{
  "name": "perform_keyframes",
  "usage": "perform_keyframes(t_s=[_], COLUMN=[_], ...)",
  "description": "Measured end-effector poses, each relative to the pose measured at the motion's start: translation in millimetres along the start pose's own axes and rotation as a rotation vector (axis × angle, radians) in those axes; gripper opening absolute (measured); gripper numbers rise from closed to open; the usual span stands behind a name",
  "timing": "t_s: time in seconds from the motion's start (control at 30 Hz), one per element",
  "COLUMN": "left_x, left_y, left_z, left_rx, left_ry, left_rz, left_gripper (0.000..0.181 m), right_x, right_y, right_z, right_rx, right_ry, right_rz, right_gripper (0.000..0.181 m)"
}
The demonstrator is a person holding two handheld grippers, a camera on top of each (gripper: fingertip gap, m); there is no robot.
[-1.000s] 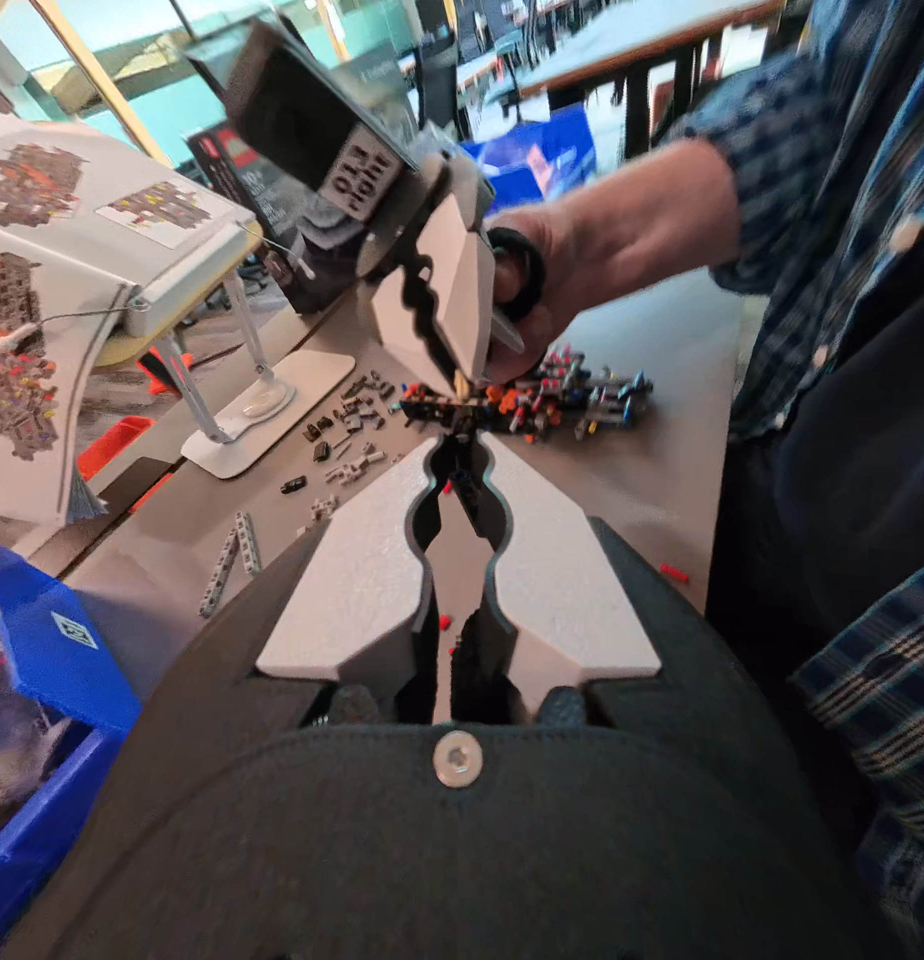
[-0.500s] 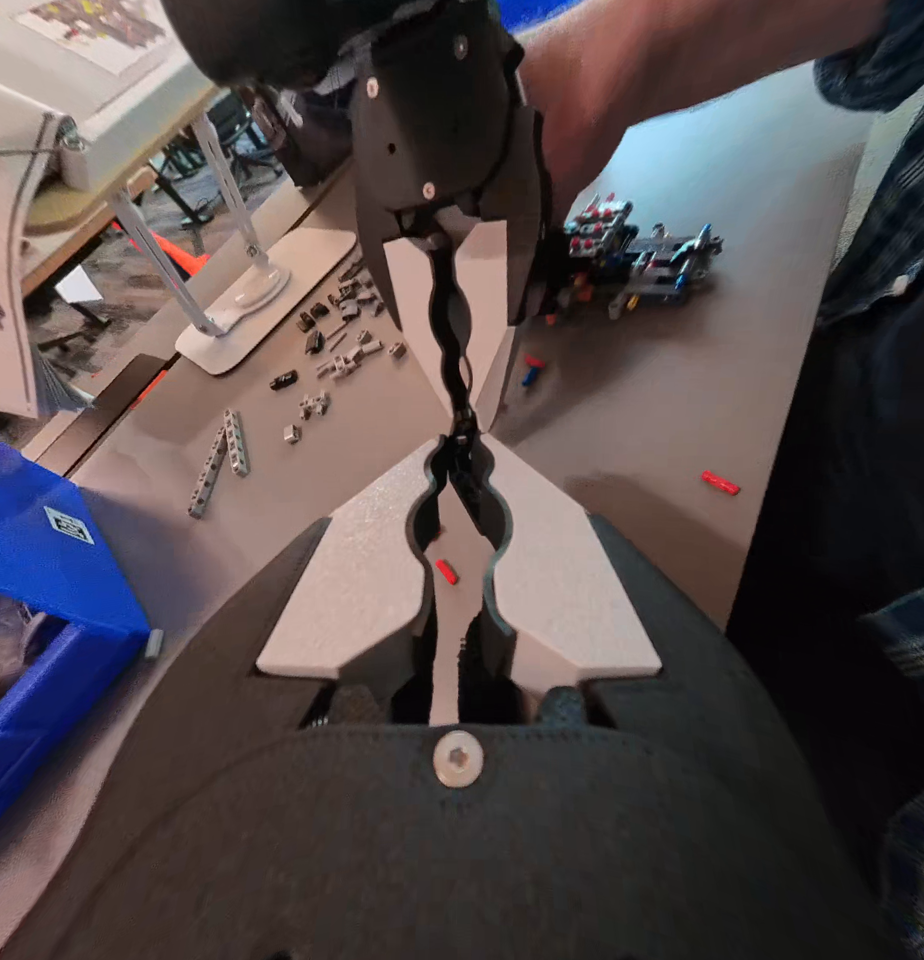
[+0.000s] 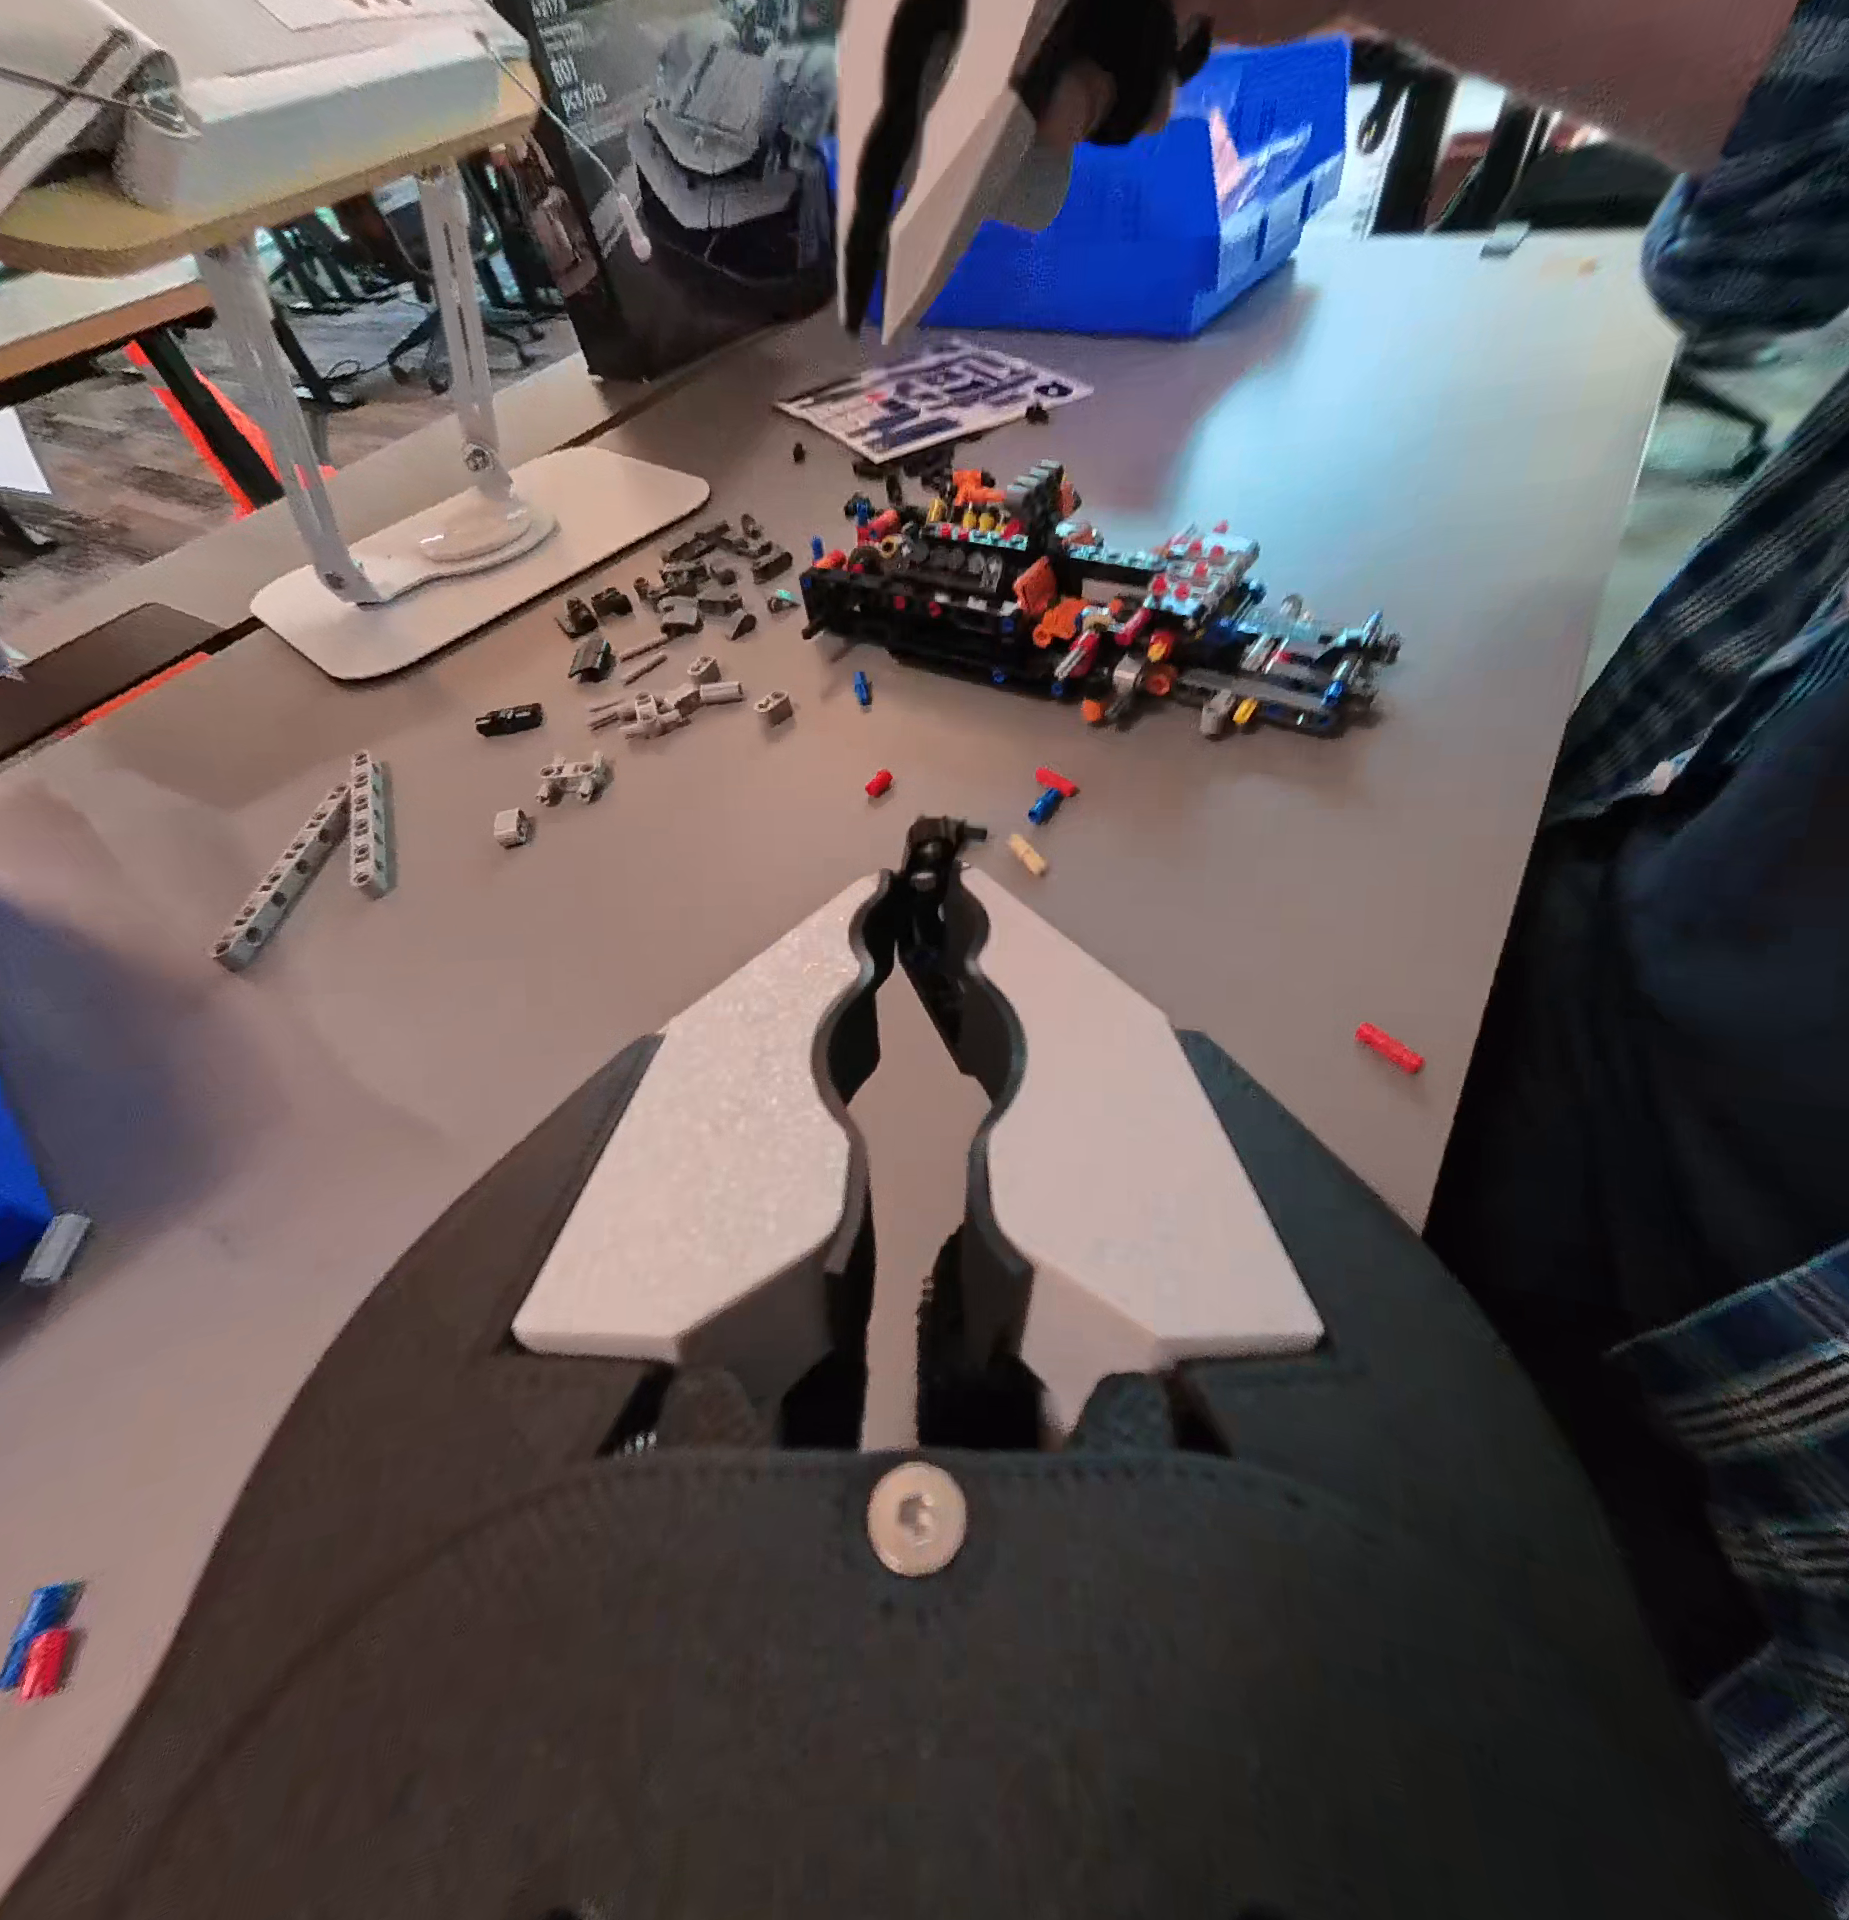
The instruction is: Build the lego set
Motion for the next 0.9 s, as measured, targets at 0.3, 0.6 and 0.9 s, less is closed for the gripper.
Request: perform_keyframes(t_s=[0.3,0.6,0.9], left_x=[-16.6,-14.8,-18.2], left_y=[8.6,13.7,16.3], left_z=[-0.8,-2.7,10.1], left_rx=[0.117,0.125,0.16], left_ry=[-0.114,-0.098,-0.091], left_rz=[-0.182,-0.229,-0.251], left_gripper=[0.007,0.007,0.007], right_x=[77.0,133.2,136.6], right_y=[-58.9,-109.5,-100.5], right_z=[13.0,25.2,30.7], right_rx=[0.076,0.115,0.073], right_ry=[0.164,0.414,0.341], right_rz=[0.107,0.058,-0.162], right_gripper=[0.012,0.01,0.006])
Point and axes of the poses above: each gripper's, where its closed fingertips meet, z out along the fingers, x out of its underside, y = z × x across the jaws, the point moved 5 cm from there along -z, back along the fingers, and after that the axes turned 2 degrees about y, right-handed, at the moved point
